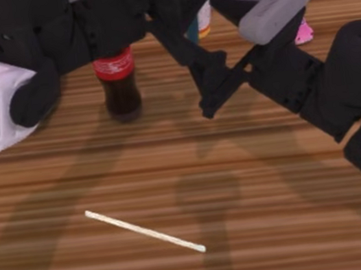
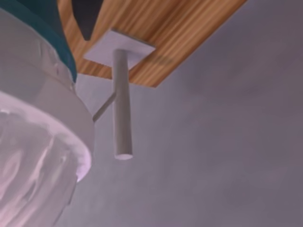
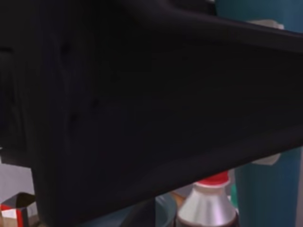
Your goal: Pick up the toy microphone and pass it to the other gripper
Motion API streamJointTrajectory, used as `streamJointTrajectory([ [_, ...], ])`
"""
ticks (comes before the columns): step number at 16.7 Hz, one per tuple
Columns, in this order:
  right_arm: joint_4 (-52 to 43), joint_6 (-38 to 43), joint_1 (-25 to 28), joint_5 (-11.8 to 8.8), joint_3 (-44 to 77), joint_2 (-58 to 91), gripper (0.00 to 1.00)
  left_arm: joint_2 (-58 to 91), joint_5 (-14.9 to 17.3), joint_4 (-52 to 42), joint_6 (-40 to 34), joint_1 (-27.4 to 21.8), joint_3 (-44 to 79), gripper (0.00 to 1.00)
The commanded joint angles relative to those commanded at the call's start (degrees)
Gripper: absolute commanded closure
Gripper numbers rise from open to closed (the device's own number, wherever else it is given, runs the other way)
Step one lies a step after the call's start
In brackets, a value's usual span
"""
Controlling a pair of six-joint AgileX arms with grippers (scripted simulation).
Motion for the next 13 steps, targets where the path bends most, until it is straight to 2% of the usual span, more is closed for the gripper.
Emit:
streamJointTrajectory([
  [8, -0.02, -0.14, -0.18, 0.13, -0.34, 0.11, 0.0, -0.27, -0.08, -0.08, 0.18, 0.13, 0.16, 1.0],
  [13, 0.28, -0.01, -1.33, -1.32, -9.06, -8.0, 0.0, -2.7, 4.44, -0.44, 0.38, 5.27, -2.17, 1.0],
])
